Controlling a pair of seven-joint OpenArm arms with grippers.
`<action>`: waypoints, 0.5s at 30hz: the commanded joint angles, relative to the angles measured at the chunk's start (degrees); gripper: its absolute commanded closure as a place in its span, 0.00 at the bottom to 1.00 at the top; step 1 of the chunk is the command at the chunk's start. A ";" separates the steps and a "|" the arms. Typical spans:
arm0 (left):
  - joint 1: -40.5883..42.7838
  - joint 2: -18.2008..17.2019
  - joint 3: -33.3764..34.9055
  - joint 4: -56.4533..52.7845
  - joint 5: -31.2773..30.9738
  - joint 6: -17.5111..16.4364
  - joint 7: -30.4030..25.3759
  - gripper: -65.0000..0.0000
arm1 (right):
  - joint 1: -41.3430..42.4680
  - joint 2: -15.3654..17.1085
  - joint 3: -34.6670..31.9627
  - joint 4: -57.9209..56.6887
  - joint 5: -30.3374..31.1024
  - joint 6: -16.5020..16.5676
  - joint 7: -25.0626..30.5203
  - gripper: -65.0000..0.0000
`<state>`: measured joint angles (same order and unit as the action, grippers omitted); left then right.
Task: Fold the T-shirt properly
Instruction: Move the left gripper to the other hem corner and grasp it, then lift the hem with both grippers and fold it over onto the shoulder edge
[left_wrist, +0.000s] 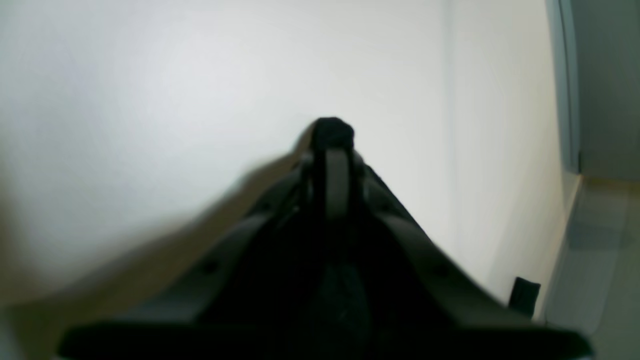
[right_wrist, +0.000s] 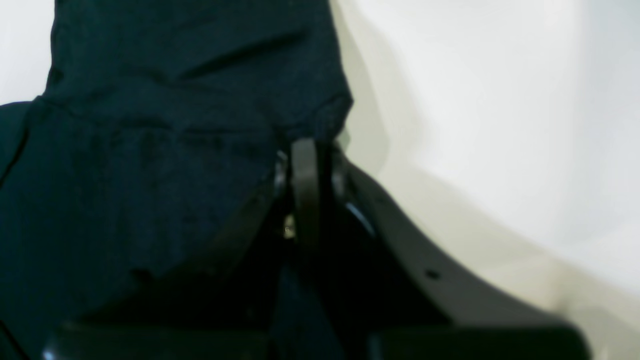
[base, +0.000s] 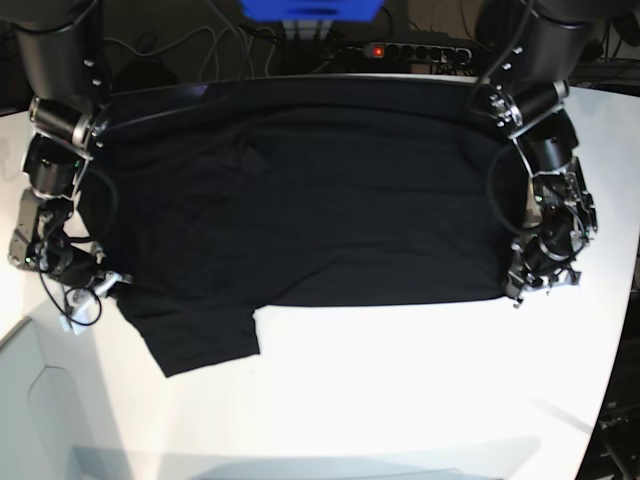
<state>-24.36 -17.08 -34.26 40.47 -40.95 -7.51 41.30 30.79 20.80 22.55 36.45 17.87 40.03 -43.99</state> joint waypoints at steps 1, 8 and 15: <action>-1.53 -0.72 0.11 0.54 0.47 0.43 0.06 1.00 | 1.35 0.61 -0.08 0.43 -0.68 -0.03 -0.54 1.00; -3.82 -0.63 0.11 0.54 0.47 0.43 -0.02 1.00 | 4.51 0.61 -0.08 0.43 -0.68 -0.03 -0.36 1.00; -4.34 -1.16 0.11 3.80 0.47 0.34 0.15 1.00 | 6.36 0.61 -0.08 0.43 -0.68 -0.03 -0.28 1.00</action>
<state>-27.16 -17.17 -34.04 43.09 -39.57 -6.63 42.15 35.42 20.49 22.41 35.99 16.19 40.05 -45.25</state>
